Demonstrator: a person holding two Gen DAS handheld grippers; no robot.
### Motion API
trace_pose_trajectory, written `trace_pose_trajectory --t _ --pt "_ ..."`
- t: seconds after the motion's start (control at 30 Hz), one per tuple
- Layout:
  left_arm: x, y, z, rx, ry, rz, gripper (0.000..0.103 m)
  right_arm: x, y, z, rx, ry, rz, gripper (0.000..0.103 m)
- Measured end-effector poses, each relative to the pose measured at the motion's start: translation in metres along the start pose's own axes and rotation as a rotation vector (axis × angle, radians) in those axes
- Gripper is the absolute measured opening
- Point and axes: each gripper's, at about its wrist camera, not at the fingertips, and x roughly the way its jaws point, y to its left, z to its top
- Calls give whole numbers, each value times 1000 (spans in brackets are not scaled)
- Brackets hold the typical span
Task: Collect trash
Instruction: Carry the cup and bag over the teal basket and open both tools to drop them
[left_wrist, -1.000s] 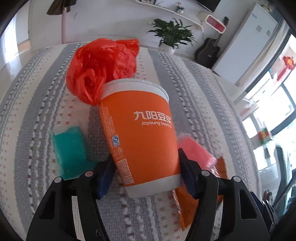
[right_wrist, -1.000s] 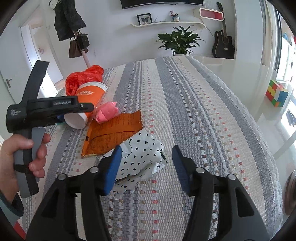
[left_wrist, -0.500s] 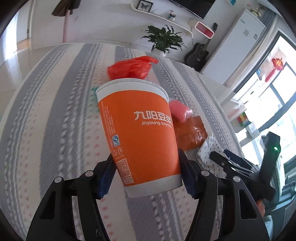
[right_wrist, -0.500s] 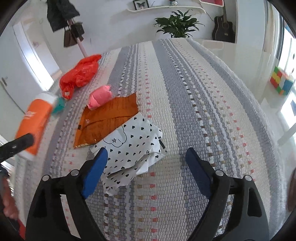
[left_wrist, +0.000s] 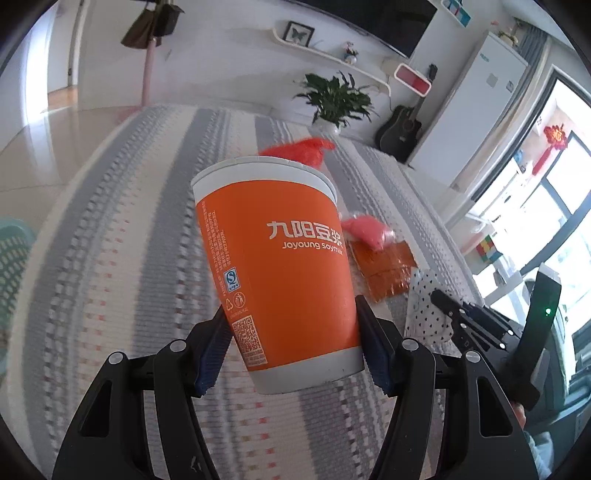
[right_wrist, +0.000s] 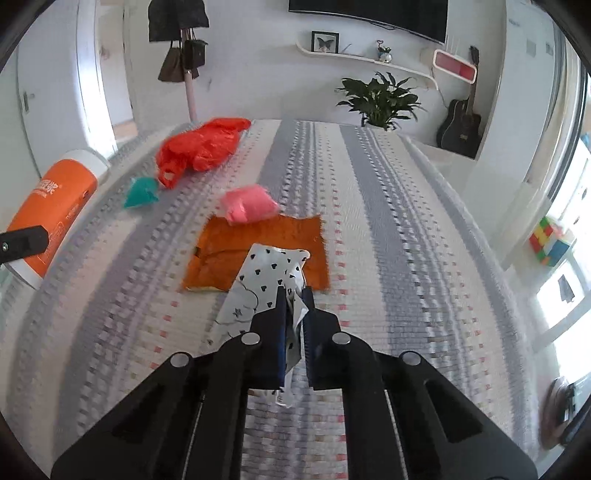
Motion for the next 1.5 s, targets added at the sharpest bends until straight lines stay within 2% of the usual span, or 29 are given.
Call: trace_pose_trajectory --t 0.13,0.27,0.53,0.8,0.87,1.03,1.13,1.2,1.3,1.4,1.5 --pt "-36 21 10 -10 -71 26 61 -14 23 17 -17 -30 63 5" --pt "-71 52 18 -70 -141 52 61 -34 73 47 -73 -74 179 5" --pt "-138 138 30 -244 -284 131 61 -52 222 95 -265 -112 423 5" --pt "-190 242 31 -487 -425 211 62 -39 356 107 -406 -82 544 5" --pt "-191 261 26 -522 -425 225 62 -31 383 105 -423 -54 566 5" --pt "-172 309 2 -619 -324 290 62 8 440 97 -424 68 567 5" --pt "-162 333 -7 -694 -261 264 62 33 451 94 -393 145 571 6" --pt "-158 345 -12 -741 -248 227 62 46 454 92 -364 183 567 6" --pt "-156 352 -14 -765 -235 233 62 68 456 95 -294 244 583 6" --pt "-158 353 -17 -774 -234 266 68 83 464 97 -251 286 577 14" --pt "-155 352 -16 -776 -230 266 72 86 466 97 -237 306 597 33"
